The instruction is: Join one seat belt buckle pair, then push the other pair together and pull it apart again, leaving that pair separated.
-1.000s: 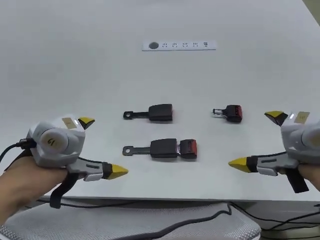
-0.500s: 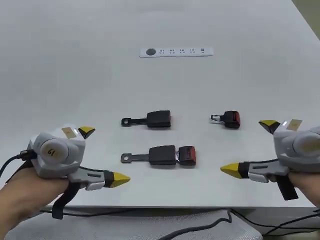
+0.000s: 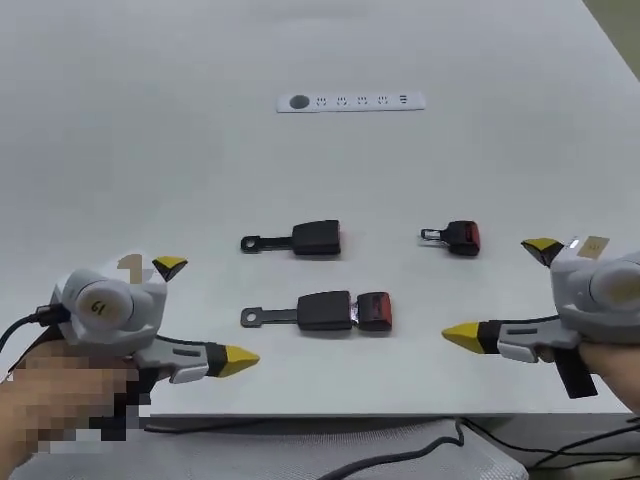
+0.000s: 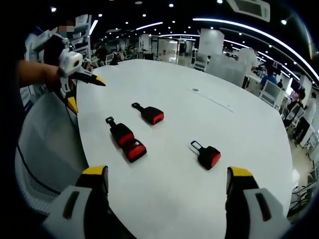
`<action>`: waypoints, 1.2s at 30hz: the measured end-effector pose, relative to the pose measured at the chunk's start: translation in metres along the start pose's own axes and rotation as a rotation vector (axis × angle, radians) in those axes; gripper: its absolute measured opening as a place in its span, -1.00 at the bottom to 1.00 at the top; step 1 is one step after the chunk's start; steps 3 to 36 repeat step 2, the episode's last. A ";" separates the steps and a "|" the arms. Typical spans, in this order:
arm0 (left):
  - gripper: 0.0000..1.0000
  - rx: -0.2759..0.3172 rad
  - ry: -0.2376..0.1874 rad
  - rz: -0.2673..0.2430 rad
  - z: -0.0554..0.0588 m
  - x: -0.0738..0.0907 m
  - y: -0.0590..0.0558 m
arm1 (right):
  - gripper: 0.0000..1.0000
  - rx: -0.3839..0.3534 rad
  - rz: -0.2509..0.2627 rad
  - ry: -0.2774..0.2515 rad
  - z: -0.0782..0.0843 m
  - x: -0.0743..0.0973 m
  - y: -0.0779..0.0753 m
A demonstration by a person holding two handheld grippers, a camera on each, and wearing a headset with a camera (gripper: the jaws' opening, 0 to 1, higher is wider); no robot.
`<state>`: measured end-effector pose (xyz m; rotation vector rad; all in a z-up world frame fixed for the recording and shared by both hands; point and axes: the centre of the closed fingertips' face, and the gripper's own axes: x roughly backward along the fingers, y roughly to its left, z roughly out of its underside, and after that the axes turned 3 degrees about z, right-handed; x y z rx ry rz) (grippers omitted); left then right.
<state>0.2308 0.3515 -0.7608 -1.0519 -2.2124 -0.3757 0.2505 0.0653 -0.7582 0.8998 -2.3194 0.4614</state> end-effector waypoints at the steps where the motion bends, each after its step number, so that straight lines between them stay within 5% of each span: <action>1: 1.00 0.005 -0.001 0.000 0.000 0.000 0.000 | 1.00 0.004 0.002 -0.001 0.000 0.000 0.000; 36: 1.00 0.009 -0.001 0.000 0.000 0.000 0.000 | 1.00 0.003 0.003 -0.001 0.001 0.000 0.000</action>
